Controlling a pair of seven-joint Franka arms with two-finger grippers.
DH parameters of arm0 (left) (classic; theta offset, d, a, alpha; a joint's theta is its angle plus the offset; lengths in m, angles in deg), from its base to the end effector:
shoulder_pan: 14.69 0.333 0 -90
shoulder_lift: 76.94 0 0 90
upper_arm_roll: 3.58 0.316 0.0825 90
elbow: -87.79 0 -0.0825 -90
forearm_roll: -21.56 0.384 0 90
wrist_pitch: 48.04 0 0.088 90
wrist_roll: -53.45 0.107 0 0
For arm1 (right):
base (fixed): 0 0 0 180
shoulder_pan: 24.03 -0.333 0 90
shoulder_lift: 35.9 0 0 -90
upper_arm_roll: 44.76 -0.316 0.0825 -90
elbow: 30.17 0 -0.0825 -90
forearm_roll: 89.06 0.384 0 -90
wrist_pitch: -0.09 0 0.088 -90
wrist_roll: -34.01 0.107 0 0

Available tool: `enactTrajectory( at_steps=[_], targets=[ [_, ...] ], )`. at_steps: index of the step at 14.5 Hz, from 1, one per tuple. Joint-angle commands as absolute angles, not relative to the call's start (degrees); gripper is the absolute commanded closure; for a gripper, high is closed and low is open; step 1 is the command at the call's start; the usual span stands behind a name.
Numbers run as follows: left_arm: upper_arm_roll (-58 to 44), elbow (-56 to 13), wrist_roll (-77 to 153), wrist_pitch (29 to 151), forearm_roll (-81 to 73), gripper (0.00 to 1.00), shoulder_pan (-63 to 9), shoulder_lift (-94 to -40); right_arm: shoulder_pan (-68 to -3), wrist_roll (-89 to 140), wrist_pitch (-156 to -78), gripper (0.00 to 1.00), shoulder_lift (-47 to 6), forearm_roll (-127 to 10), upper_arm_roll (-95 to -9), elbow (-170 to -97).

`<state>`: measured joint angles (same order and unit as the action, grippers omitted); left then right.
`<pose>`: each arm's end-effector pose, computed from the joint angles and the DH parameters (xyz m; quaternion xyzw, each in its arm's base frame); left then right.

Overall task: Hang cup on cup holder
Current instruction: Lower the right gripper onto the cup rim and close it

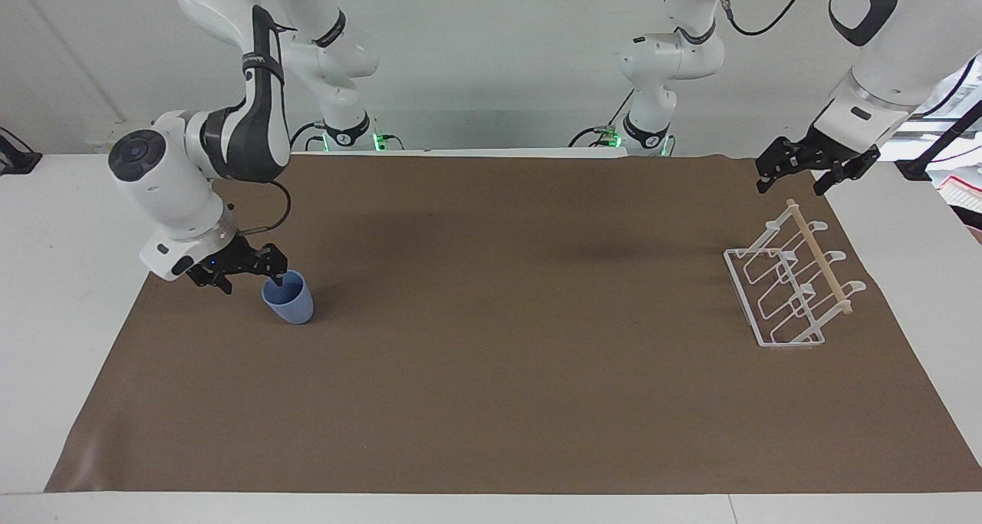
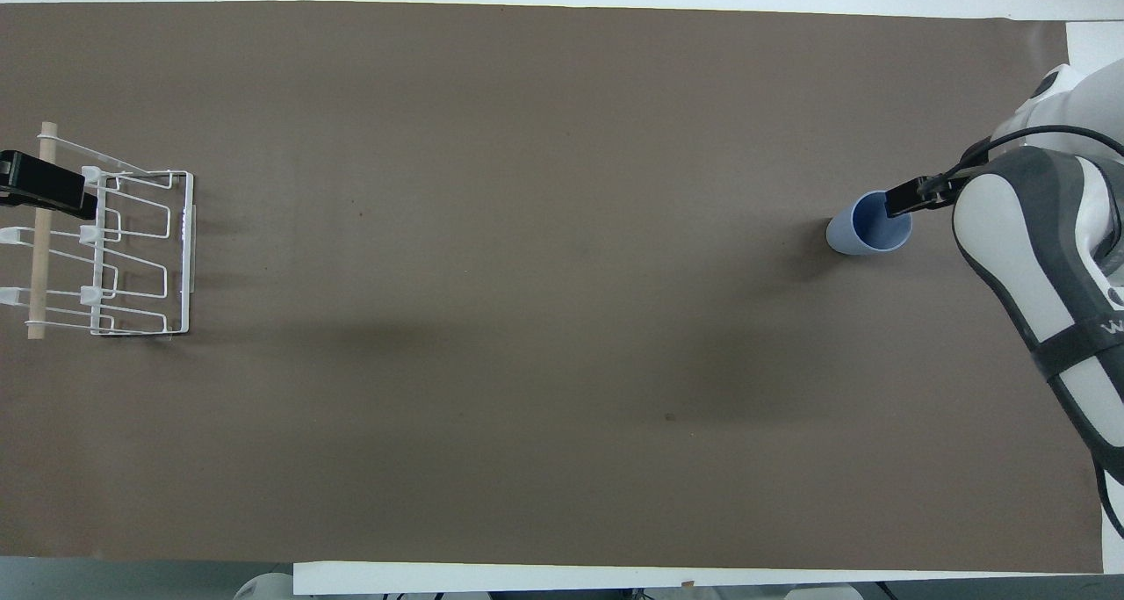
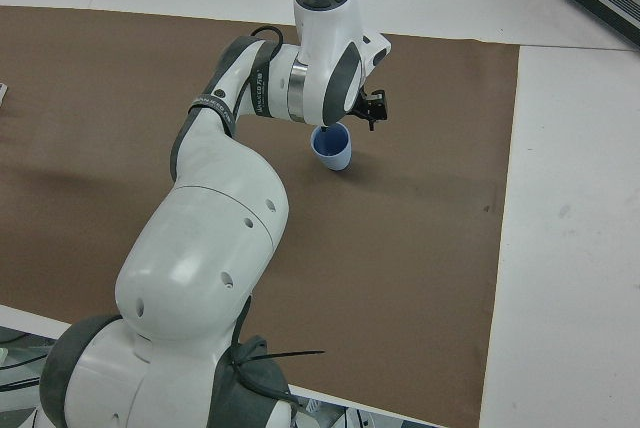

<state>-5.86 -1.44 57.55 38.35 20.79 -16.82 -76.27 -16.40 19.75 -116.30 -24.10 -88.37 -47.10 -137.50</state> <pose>0.5496 -0.0438 0.6190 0.9967 -0.0744 -0.0306 0.0069 0.6011 -0.0561 0.3996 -0.9968 -0.0750 0.0219 0.0134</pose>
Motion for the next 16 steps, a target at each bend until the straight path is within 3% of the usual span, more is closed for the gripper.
enactTrajectory(
  at_steps=[1, 5, 8, 12, 15, 16],
  targets=[
    [-6.04, -2.04, 58.46, 37.92, 20.5, 0.0, -16.36, -76.85, -16.04, 16.27, -118.9, 0.08, -23.86, -87.47, -47.13, -140.38],
    [-6.04, -2.04, 58.46, 37.92, 20.5, 0.0, -16.36, -76.85, -15.25, 12.76, -121.19, 0.11, -22.98, -87.56, -47.04, -141.97],
    [-6.04, -2.12, 58.46, 37.74, 20.5, 0.0, -16.36, -76.85, -14.63, 11.95, -122.69, 0.25, -21.22, -87.65, -47.04, -141.97],
    [-6.04, -2.12, 58.46, 37.83, 20.5, 0.0, -16.36, -76.85, -14.98, 11.95, -122.08, 0.56, -21.04, -88.18, -47.04, -141.71],
    [-5.95, -2.13, 58.28, 36.26, 20.68, 0.0, -15.84, -76.94, -15.16, 12.22, -121.55, 0.97, -21.04, -88.18, -47.04, -141.53],
    [-5.95, -2.04, 58.28, 35.99, 20.68, 0.0, -15.4, -76.94, -15.42, 12.39, -121.55, 1.0, -21.04, -88.18, -47.04, -141.53]
  ],
)
